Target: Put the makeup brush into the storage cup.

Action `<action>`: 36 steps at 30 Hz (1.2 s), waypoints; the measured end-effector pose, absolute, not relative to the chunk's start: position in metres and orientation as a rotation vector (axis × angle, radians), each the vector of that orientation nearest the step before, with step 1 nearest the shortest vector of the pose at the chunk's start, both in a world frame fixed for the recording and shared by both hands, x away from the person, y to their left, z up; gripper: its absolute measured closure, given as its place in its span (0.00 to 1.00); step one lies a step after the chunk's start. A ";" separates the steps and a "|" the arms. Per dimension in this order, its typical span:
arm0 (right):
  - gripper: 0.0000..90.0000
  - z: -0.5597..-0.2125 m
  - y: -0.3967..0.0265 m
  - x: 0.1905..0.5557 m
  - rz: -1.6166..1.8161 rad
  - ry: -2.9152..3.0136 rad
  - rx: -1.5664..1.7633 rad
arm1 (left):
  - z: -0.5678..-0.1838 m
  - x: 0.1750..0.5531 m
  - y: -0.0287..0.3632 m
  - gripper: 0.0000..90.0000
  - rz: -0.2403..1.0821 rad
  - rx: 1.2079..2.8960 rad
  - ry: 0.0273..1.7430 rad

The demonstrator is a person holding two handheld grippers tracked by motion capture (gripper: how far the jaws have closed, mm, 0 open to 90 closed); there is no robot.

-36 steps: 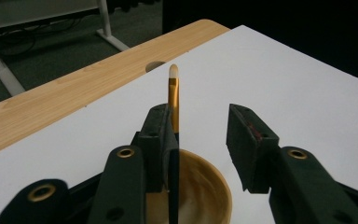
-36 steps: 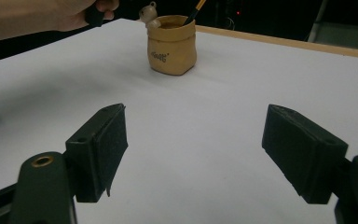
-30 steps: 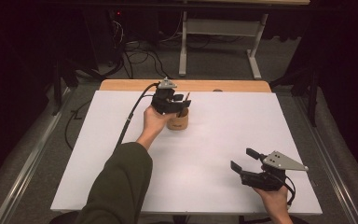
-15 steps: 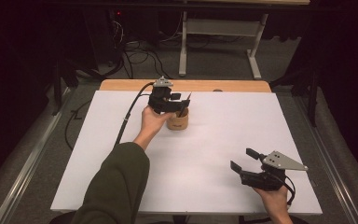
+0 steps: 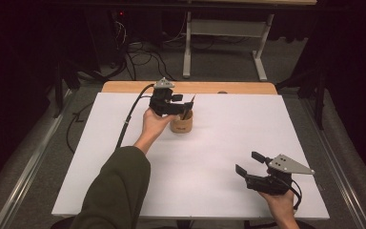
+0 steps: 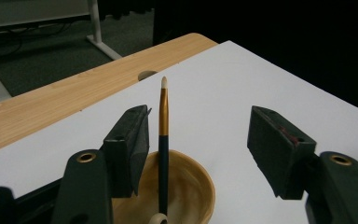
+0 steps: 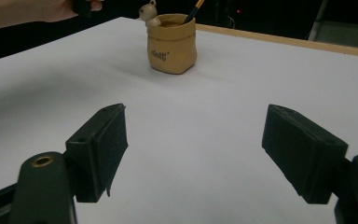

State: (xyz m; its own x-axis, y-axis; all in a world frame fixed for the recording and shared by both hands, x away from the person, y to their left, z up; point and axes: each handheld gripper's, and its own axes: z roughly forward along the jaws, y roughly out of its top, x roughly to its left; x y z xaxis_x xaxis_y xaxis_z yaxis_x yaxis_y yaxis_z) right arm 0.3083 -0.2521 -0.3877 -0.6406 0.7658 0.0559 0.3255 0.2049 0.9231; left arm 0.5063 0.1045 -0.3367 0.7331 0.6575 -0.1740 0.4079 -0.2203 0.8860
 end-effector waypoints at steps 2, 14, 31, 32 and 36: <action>0.26 -0.388 -0.252 0.308 1.423 2.070 1.014 | -0.336 0.506 0.105 0.43 0.280 1.849 0.828; 0.26 -0.388 -0.252 0.308 1.421 2.076 1.007 | -0.335 0.502 0.111 0.43 0.269 1.844 0.821; 0.26 -0.388 -0.252 0.308 1.421 2.074 1.006 | -0.326 0.494 0.117 0.43 0.279 1.849 0.796; 0.26 -0.388 -0.252 0.308 1.421 2.074 1.006 | -0.325 0.494 0.117 0.43 0.278 1.847 0.794; 0.26 -0.388 -0.252 0.308 1.421 2.074 1.006 | -0.323 0.491 0.118 0.43 0.283 1.849 0.788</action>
